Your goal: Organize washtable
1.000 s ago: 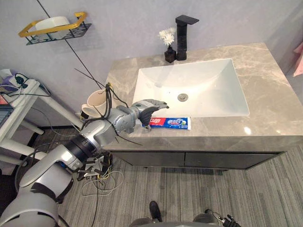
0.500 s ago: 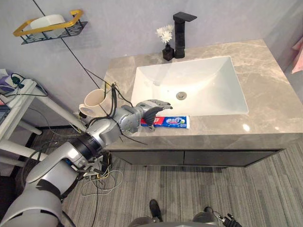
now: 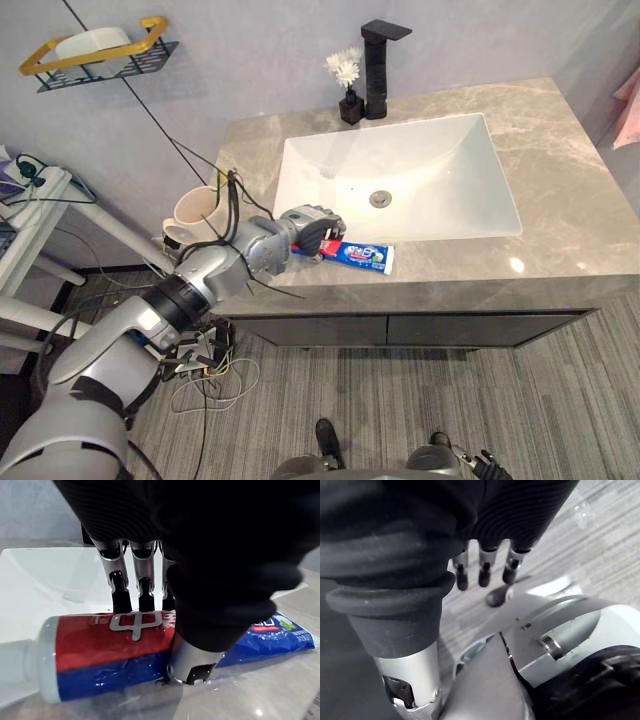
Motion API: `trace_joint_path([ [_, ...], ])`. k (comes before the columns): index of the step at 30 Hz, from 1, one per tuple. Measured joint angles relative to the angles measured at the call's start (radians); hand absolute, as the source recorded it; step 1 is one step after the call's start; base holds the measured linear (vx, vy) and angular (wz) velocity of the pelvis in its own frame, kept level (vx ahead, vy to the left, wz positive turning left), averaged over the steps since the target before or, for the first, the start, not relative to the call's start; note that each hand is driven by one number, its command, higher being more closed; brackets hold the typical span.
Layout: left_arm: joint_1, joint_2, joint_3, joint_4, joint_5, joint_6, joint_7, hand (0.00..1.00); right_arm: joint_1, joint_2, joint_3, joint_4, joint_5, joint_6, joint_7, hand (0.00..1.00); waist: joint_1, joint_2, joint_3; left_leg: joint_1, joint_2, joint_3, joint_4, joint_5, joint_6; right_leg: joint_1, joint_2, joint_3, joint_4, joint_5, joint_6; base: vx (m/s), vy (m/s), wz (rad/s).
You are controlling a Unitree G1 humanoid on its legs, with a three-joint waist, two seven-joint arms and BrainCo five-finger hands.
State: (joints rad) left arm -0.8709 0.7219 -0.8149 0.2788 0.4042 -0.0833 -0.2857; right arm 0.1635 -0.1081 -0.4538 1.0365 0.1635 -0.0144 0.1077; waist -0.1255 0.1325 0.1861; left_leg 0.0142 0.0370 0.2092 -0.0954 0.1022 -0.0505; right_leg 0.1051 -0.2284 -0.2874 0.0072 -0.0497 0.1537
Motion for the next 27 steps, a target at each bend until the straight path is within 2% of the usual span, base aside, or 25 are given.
trace_joint_path([
  [5,0.06,0.076,0.028,-0.023,-0.021,-0.001,-0.017,1.0,0.0,-0.009,0.002,0.001,-0.002,0.001,0.003,0.0,0.002,0.0,0.001,0.0,0.0,-0.002,0.0,0.0,0.0,0.001,0.0,-0.002,0.0,0.0,0.0,0.0,0.0,0.0],
  [9,0.103,0.092,0.049,-0.056,-0.055,0.001,-0.02,1.0,0.001,-0.016,0.004,0.002,-0.008,0.001,0.004,0.0,0.003,0.0,0.001,0.0,-0.001,-0.009,0.0,0.0,0.0,0.007,0.0,-0.009,0.0,0.0,0.0,0.0,0.0,0.06],
  [14,0.164,0.094,0.074,-0.133,-0.186,0.036,-0.062,1.0,-0.01,-0.017,0.045,-0.033,0.047,0.003,0.003,0.0,0.007,0.0,0.001,0.001,-0.001,-0.013,0.0,0.0,0.0,0.011,0.0,-0.013,-0.004,0.0,0.0,0.0,0.0,0.02],
  [18,0.205,0.096,0.076,-0.254,-0.377,0.046,-0.061,1.0,-0.015,-0.014,0.112,-0.291,0.196,0.001,-0.009,0.0,0.006,0.0,0.001,-0.001,-0.002,-0.012,0.0,0.0,0.0,0.011,0.001,-0.012,-0.012,0.005,0.0,0.0,0.0,0.0],
  [22,0.281,0.118,0.079,-0.437,-0.542,0.05,-0.059,1.0,-0.052,-0.019,0.112,-0.699,0.292,-0.03,-0.064,0.0,0.002,0.001,-0.006,-0.001,0.003,-0.012,0.001,0.0,0.0,0.012,0.007,-0.013,-0.011,0.007,-0.001,0.0,0.0,0.0],
  [23,0.29,0.116,0.079,-0.455,-0.556,0.051,-0.059,1.0,-0.051,-0.017,0.108,-0.714,0.301,-0.005,-0.091,0.0,0.003,-0.001,-0.007,-0.001,0.006,-0.012,0.001,0.001,0.0,0.012,0.01,-0.014,-0.011,0.009,-0.003,0.0,0.0,0.0],
  [24,0.312,0.115,0.084,-0.483,-0.576,0.051,-0.056,1.0,-0.028,-0.003,0.097,-0.762,0.316,-0.01,-0.1,0.0,0.005,-0.002,-0.007,-0.001,0.011,-0.014,0.001,0.001,0.0,0.012,0.016,-0.016,-0.009,0.011,-0.005,0.0,0.0,0.0],
  [25,0.332,0.109,0.084,-0.49,-0.589,0.055,-0.054,1.0,-0.018,0.022,0.067,-0.855,0.322,0.008,-0.13,0.0,0.001,-0.002,-0.008,0.0,0.013,-0.014,0.001,0.002,-0.001,0.013,0.017,-0.016,-0.009,0.011,-0.006,0.0,0.0,0.0],
  [26,0.338,0.099,0.085,-0.49,-0.589,0.061,-0.054,1.0,-0.017,0.028,0.058,-0.873,0.327,0.013,-0.144,0.0,0.0,-0.002,-0.008,0.0,0.013,-0.014,0.001,0.002,-0.002,0.014,0.018,-0.016,-0.008,0.011,-0.006,0.0,0.0,-0.04],
  [27,0.35,0.063,0.089,-0.488,-0.589,0.078,-0.05,1.0,-0.016,0.038,0.031,-0.945,0.333,0.017,-0.173,0.0,-0.004,-0.001,-0.008,0.0,0.013,-0.013,0.0,0.004,-0.001,0.014,0.017,-0.014,-0.008,0.013,-0.009,0.0,0.0,-0.05],
])
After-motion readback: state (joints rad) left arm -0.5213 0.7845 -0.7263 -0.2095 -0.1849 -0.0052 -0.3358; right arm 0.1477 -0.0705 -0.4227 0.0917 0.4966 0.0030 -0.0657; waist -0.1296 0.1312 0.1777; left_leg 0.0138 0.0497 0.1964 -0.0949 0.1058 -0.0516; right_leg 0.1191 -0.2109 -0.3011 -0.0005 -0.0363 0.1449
